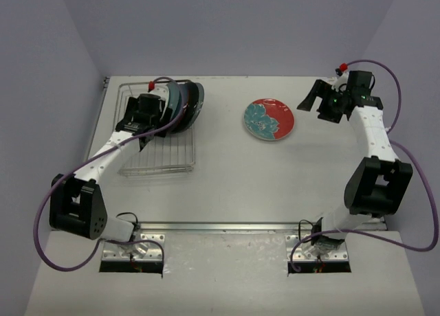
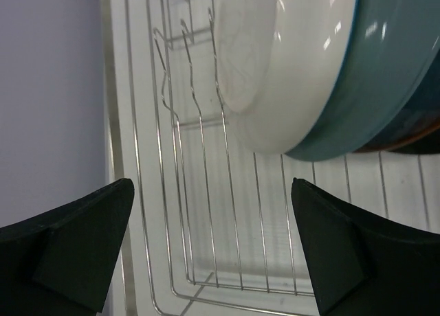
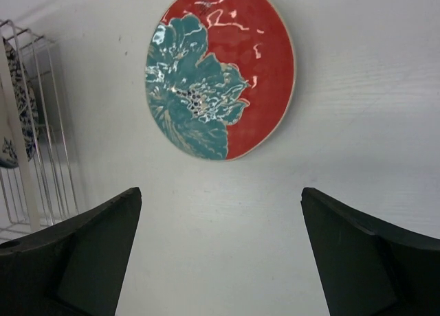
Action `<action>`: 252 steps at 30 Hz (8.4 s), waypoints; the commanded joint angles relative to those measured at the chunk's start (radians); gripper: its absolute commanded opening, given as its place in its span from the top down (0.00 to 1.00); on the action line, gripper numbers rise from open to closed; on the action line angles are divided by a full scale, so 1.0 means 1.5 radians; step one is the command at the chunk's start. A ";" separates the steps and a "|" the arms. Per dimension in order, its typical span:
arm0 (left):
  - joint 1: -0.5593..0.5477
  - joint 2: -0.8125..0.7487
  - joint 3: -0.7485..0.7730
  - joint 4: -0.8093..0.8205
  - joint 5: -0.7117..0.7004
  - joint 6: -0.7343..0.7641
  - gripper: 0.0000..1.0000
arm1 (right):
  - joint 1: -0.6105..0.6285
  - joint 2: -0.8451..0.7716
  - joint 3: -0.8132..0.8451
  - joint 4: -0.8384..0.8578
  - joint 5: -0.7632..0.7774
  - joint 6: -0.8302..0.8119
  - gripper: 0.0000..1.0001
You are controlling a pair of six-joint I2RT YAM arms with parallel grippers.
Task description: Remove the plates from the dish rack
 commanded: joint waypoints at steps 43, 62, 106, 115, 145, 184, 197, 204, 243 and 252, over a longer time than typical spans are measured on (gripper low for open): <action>-0.060 0.241 0.134 0.246 -0.220 0.057 0.43 | 0.003 -0.168 -0.183 0.004 -0.079 -0.036 0.01; -0.060 0.228 0.173 0.197 -0.237 0.055 1.00 | 0.003 -0.167 -0.197 0.013 -0.111 -0.023 0.01; 0.046 -0.107 0.346 -0.154 0.529 -0.201 1.00 | 0.086 -0.252 -0.239 0.206 -0.321 0.040 0.01; 0.045 -0.135 0.222 -0.085 0.907 -0.322 1.00 | 0.207 -0.264 -0.238 0.311 -0.312 0.097 0.01; 0.046 -0.020 0.199 -0.093 0.823 -0.317 0.00 | 0.293 -0.151 -0.223 0.336 -0.367 0.181 1.00; 0.055 -0.151 0.198 -0.098 0.369 -0.258 0.00 | 0.001 0.318 0.063 0.245 -0.333 0.203 1.00; 0.055 -0.142 0.187 -0.094 0.365 -0.263 0.00 | 0.021 0.368 0.174 0.068 -0.229 0.106 0.55; 0.055 -0.141 0.188 -0.098 0.324 -0.254 0.00 | 0.058 0.360 0.240 -0.039 -0.097 0.037 0.25; -0.056 -0.016 0.111 -0.068 -0.069 -0.060 0.14 | 0.194 0.246 0.278 -0.121 0.235 -0.113 0.01; -0.126 0.068 0.089 -0.025 -0.152 -0.009 0.14 | 0.193 0.059 0.157 -0.116 0.196 -0.121 0.01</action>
